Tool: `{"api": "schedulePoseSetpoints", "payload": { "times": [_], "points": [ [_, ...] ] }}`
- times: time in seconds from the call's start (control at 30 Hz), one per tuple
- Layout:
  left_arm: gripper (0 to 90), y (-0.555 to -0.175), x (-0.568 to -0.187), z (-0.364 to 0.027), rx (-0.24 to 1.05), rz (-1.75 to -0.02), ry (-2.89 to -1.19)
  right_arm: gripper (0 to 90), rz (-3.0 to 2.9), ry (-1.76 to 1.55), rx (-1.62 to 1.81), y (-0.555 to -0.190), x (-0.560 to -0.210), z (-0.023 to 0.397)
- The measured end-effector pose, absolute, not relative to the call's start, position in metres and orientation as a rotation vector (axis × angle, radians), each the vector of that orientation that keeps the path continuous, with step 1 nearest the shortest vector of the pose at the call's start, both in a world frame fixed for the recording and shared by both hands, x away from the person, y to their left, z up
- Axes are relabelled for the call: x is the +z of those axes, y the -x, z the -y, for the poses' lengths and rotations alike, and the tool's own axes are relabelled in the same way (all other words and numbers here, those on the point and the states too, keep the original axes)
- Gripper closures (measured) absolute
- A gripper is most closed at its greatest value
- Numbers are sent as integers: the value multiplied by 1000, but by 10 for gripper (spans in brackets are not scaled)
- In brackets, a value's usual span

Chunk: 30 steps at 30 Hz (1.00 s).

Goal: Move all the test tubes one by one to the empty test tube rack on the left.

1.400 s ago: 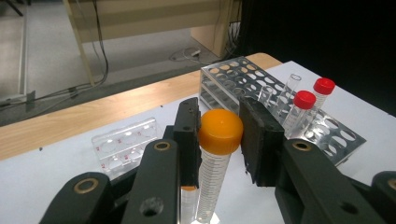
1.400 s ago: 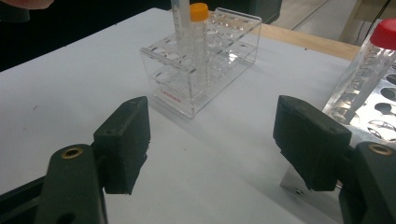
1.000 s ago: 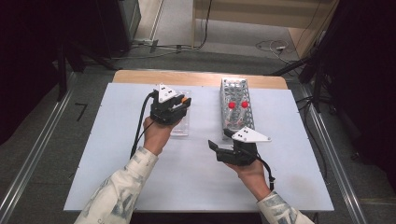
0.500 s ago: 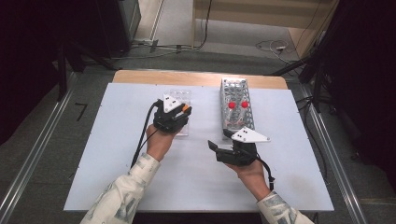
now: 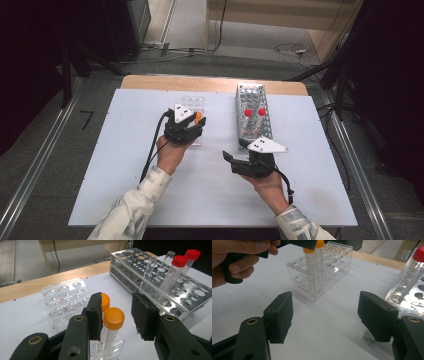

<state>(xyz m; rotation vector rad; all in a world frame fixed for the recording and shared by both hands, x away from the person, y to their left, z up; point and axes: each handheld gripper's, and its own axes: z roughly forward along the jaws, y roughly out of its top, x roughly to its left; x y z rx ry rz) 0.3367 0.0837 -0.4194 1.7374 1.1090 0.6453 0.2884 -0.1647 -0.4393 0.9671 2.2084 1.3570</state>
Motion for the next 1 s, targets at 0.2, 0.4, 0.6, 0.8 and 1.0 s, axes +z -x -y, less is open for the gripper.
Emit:
{"api": "schedulePoseSetpoints", "payload": {
  "times": [0.2,0.4,0.6,0.8,1.0],
  "points": [
    [461,-331,-415,-89,629,-1119,-1736,278,-2199,-981,1348,-290,-439,167],
    [267,-318,-413,-96,621,-1127,-1717,279,-2128,-1041,1338,-296,-432,180],
    [229,-304,-417,-106,594,-1130,-1687,296,-2016,-1123,1316,-309,-422,200],
    [229,-299,-421,-111,592,-1136,-1694,297,-1956,-1212,1227,-333,-426,214],
    [219,-299,-422,-109,589,-1131,-1709,353,-1921,-1247,1184,-353,-434,217]
  ]
}}
